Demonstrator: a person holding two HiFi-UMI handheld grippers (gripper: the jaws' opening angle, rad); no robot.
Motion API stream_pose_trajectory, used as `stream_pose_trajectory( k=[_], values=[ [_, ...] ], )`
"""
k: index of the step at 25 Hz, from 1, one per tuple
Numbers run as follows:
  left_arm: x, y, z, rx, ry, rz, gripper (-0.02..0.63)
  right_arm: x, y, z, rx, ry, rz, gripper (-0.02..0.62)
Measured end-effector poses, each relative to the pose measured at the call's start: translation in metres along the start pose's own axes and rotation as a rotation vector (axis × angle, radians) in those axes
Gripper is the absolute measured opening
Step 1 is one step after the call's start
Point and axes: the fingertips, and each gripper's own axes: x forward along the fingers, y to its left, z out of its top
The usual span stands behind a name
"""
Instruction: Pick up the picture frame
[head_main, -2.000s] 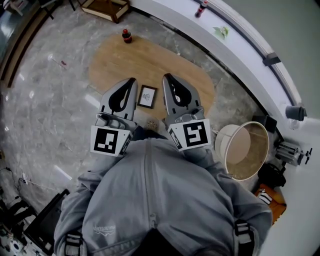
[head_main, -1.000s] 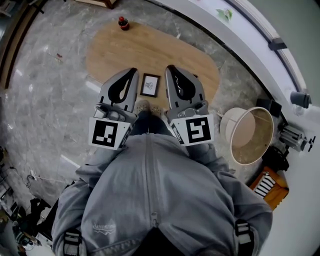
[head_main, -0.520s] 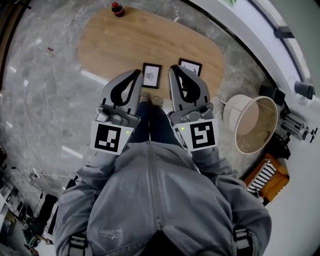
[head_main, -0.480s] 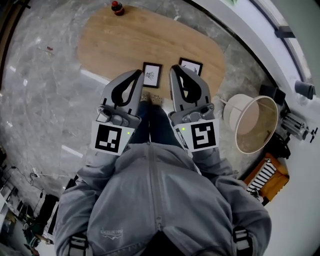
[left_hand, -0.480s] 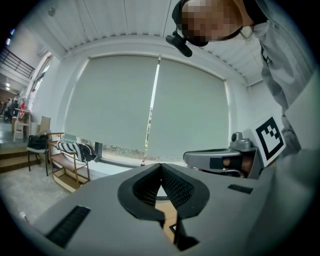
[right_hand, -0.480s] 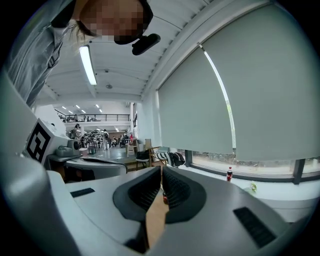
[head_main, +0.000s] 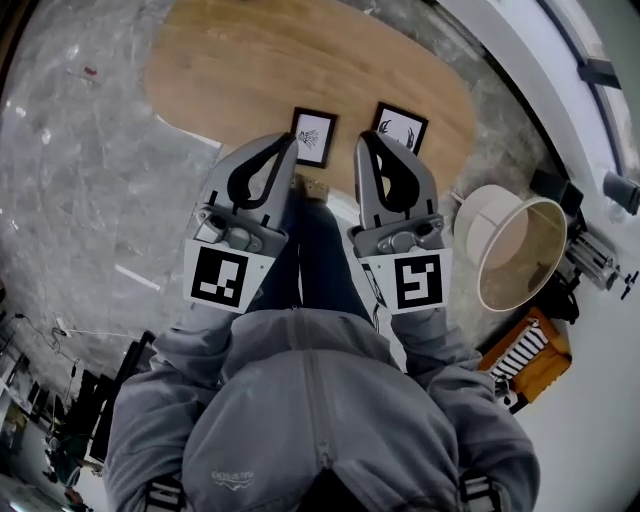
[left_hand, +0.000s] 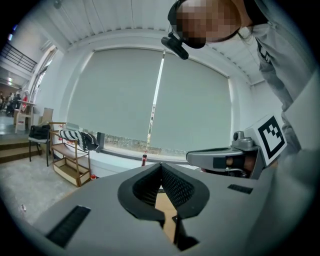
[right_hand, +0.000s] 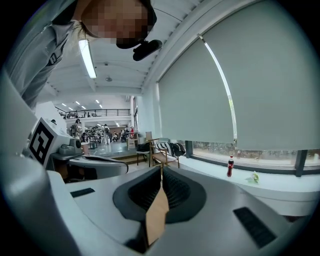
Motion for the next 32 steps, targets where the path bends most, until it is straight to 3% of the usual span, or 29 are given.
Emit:
stream_pose_trajectory(
  k=[20,32],
  values=[
    [0.022,0.033,-0.169,-0.065,0.061,0.033,0.018,0.031,-0.012,-0.163,0.011,0.057,-0.018,0.032],
    [0.031,0.050,-0.230,-0.074,0.098,0.029,0.017,0.047,-0.005,-0.234,0.025,0.133,-0.004,0.032]
  ],
)
